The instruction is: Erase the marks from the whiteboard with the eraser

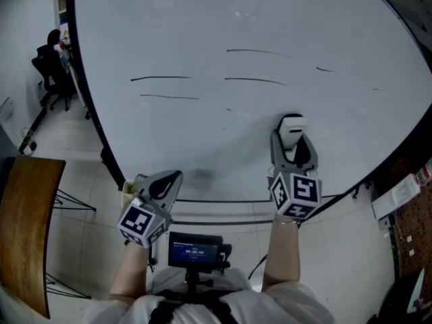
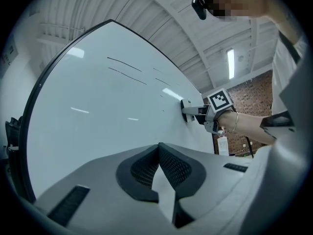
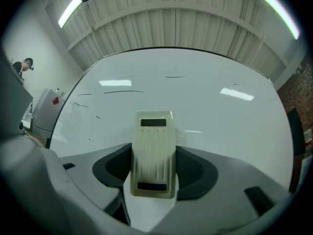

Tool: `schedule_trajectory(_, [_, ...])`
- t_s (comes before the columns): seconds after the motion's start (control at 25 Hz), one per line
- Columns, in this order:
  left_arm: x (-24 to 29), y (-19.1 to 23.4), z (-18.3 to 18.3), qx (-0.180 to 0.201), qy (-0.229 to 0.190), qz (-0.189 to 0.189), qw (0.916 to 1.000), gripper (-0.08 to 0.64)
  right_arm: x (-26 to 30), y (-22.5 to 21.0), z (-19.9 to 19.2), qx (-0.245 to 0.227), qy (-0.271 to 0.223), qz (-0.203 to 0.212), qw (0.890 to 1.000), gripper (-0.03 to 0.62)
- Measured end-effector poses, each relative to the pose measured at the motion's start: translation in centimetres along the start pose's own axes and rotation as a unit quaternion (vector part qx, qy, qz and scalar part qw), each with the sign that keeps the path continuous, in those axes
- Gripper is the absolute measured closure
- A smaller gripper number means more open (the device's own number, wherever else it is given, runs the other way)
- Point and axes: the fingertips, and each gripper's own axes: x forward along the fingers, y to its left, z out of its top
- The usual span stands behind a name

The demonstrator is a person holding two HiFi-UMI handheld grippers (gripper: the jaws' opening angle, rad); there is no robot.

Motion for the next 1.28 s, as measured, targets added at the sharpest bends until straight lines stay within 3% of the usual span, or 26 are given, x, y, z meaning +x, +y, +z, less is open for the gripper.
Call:
schedule_trajectory(0.16, [-0.3,0.5,0.0,0.004,-0.001,0.004,1.0,0.552,0.1,5.8,2.2,-0.036,-0.025,0.062,0.997,0.327])
schedule_trajectory(0.36, [-1.6,1.9,0.2,0.005,-0.005,0.021,0.9998,0.552,1.1,13.9,5.5,-0.08,-0.069,0.147,0.984,0.327])
schedule_trajectory(0.52, [-3.3,3.6,0.0,0.002,-0.003,0.045,0.999,0.552,1.9,17.9,5.7,-0.081,-0.053,0.175,0.98,0.328])
schedule_trajectory(0.72, [-4.6,5.6,-0.4,-0.004,0.001,0.066,0.9978,0.552,2.5,18.4,5.5,-0.106,-0.05,0.149,0.982,0.33])
schedule_trajectory(0.92, [-4.5,5.6,-0.6,-0.004,0.0,0.056,0.9984,0.552,2.9,18.0,5.8,-0.162,-0.077,0.11,0.978,0.33])
schedule_trajectory(1.28, [-3.8,5.9,-1.1,-0.013,-0.002,0.048,0.9987,0.552,2.9,14.2,5.2,-0.173,-0.077,0.035,0.981,0.328])
